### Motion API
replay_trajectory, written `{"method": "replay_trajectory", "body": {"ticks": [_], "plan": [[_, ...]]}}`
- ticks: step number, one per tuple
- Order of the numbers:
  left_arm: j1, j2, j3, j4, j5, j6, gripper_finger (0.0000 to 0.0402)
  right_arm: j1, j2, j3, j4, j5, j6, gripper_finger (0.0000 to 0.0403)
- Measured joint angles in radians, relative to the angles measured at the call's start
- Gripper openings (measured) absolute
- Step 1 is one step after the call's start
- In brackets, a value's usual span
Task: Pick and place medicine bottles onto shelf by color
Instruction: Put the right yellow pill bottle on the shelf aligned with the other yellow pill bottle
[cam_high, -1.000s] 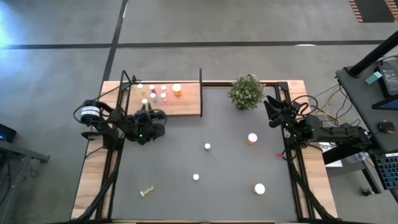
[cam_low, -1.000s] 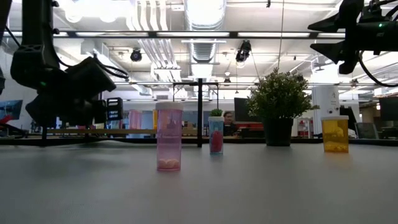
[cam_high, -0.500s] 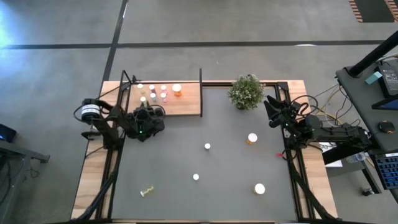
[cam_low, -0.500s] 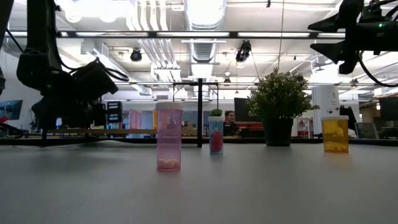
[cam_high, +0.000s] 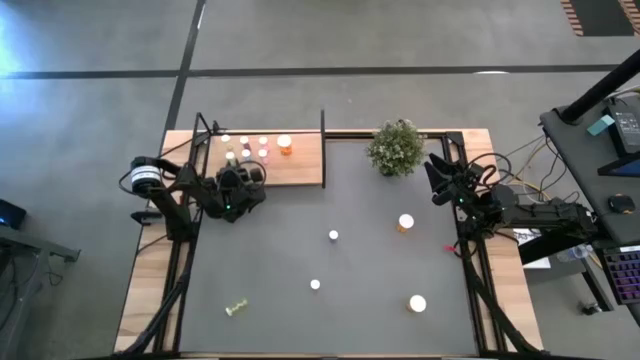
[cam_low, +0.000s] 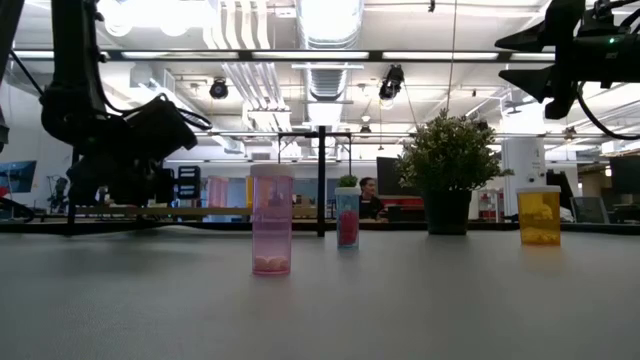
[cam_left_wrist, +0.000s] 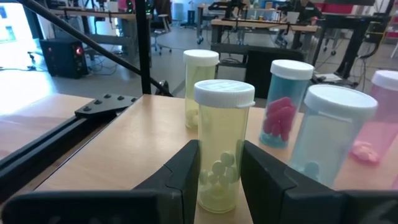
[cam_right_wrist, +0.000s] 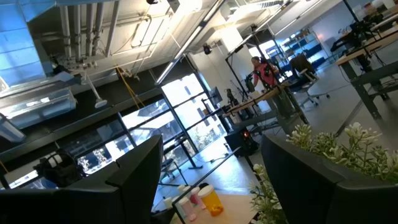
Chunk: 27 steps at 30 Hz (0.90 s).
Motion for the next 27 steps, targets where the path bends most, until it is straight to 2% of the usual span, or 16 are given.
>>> {"method": "replay_trajectory", "body": {"ticks": [27], "plan": [[0.065,0.0,0.005,-0.03,0.004,-0.005,0.0084,0.0,0.0,0.0,0.0,0.0,0.0,0.026]]}}
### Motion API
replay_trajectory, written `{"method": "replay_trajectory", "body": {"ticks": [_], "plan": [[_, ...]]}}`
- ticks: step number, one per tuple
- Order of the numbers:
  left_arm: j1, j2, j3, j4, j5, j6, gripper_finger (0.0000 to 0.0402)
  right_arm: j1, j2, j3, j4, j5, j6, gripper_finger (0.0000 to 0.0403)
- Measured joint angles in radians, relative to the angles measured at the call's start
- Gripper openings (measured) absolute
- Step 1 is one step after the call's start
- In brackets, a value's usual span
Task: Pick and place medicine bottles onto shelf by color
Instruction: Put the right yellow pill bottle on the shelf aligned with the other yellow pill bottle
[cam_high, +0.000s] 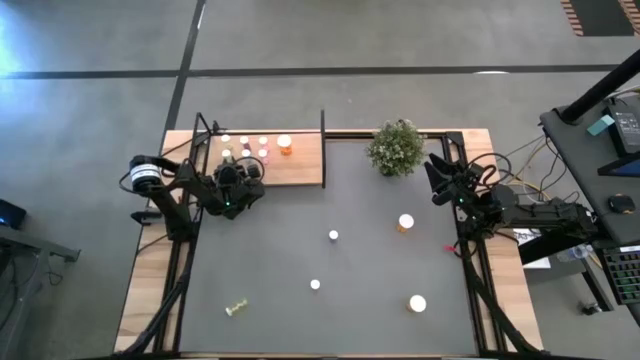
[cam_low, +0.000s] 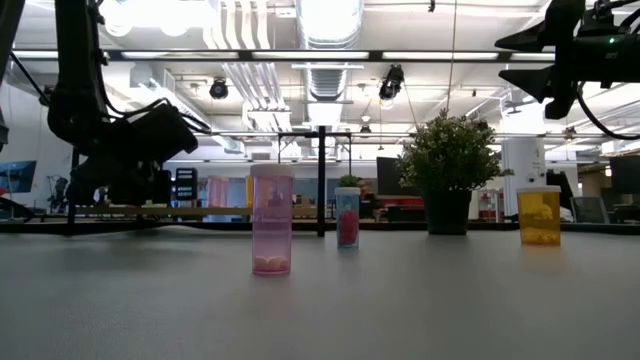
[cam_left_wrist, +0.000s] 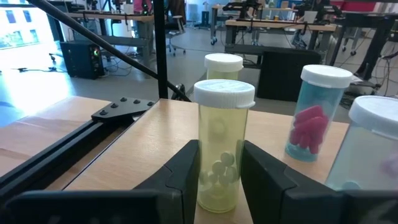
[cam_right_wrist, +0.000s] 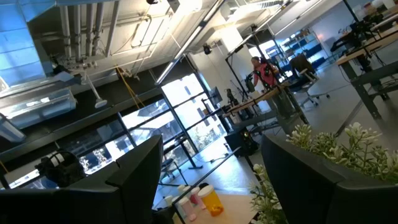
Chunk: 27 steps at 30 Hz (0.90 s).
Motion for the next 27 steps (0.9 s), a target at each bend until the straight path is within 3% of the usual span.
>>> {"method": "replay_trajectory", "body": {"ticks": [27], "plan": [[-0.003,0.0,-0.001,-0.002,0.023,-0.002,0.0168,0.0,0.0,0.0,0.0,0.0,0.0,0.026]]}}
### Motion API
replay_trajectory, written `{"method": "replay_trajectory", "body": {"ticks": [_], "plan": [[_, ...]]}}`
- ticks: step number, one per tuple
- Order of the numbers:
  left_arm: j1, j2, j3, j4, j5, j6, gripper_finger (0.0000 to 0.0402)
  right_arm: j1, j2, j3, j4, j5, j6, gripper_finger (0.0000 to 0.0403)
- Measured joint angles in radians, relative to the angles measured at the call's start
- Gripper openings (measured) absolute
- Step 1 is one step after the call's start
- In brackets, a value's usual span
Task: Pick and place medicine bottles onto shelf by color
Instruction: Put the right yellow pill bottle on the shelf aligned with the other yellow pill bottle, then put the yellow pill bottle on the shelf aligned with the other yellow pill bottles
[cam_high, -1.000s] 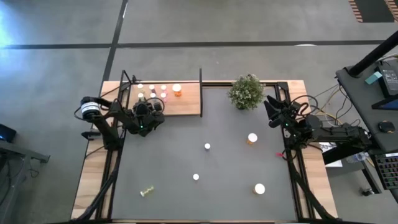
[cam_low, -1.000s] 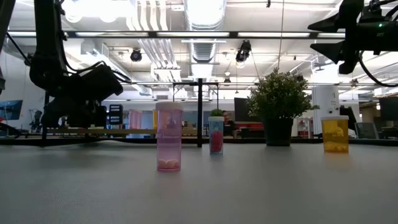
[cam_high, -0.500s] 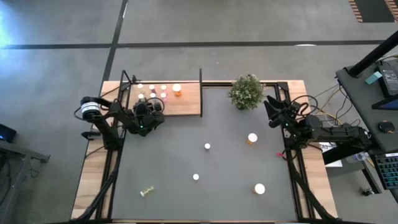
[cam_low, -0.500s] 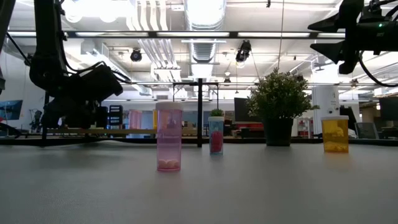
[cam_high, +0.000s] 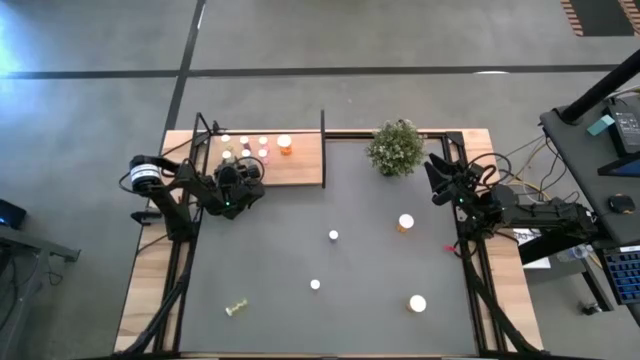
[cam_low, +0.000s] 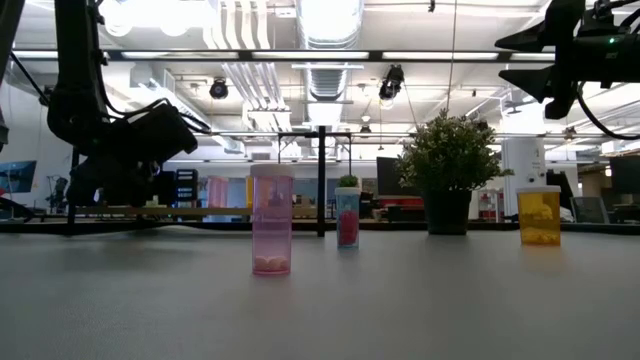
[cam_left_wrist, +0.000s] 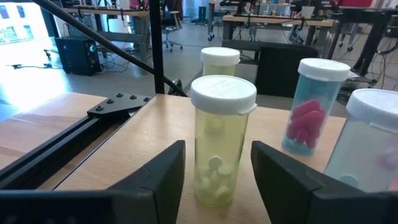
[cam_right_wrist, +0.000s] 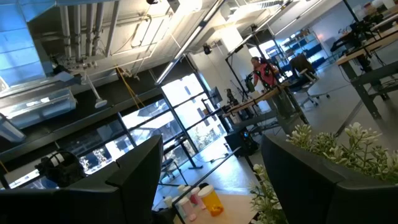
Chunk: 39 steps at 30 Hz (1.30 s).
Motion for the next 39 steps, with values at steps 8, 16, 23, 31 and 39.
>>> {"method": "replay_trajectory", "body": {"ticks": [8,16,23,31,39], "plan": [[-0.026,-0.002,-0.001,0.0,0.034,0.049,0.0173,0.0,0.0,0.0,0.0,0.0,0.0,0.026],[-0.039,-0.022,-0.037,-0.001,0.051,0.072,0.0173,0.0,0.0,0.0,0.0,0.0,0.0,0.026],[-0.039,-0.06,-0.068,-0.008,0.058,0.109,0.0173,0.0,0.0,0.0,0.0,0.0,0.0,0.026],[-0.042,-0.161,-0.074,-0.116,0.137,0.108,0.0173,0.0,0.0,0.0,0.0,0.0,0.0,0.026],[-0.054,-0.362,-0.075,-0.353,0.258,0.119,0.0173,0.0,0.0,0.0,0.0,0.0,0.0,0.026]]}}
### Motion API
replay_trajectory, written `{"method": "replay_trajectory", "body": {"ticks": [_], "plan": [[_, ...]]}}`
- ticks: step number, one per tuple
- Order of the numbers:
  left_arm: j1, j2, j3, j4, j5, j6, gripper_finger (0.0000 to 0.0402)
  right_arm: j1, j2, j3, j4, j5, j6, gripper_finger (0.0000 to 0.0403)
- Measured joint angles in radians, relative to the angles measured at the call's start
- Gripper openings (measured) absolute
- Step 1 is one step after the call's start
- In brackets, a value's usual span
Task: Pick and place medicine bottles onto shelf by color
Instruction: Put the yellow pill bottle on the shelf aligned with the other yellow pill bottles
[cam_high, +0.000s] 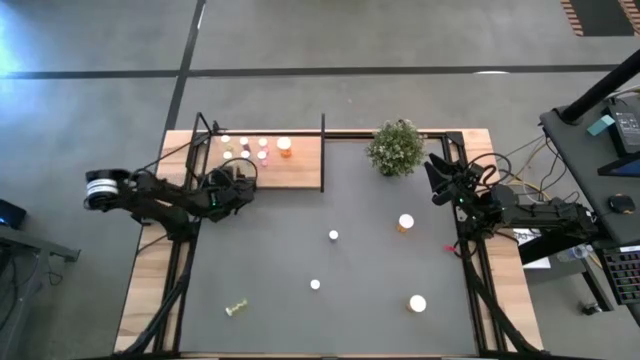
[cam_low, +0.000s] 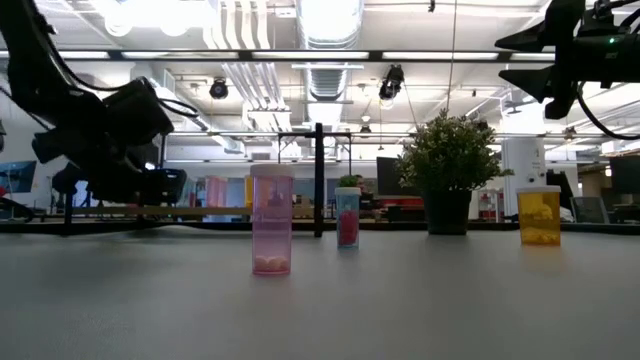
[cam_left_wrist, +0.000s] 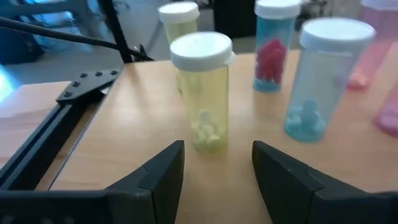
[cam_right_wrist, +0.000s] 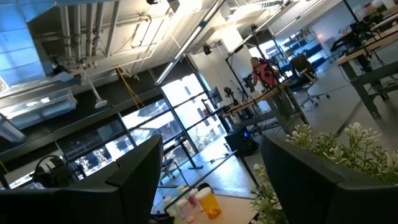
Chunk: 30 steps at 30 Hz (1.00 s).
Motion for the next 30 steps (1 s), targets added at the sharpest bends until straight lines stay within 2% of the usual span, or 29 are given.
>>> {"method": "replay_trajectory", "body": {"ticks": [7,18,30], "plan": [[-0.004,-0.133,0.003,-0.162,0.063,-0.003,0.0173,0.0,0.0,0.0,0.0,0.0,0.0,0.026],[-0.002,-0.246,0.003,-0.204,0.131,0.121,0.0173,0.0,0.0,0.0,0.0,0.0,0.0,0.026],[-0.025,-0.233,0.003,-0.236,0.199,0.122,0.0173,0.0,0.0,0.0,0.0,0.0,0.0,0.026]]}}
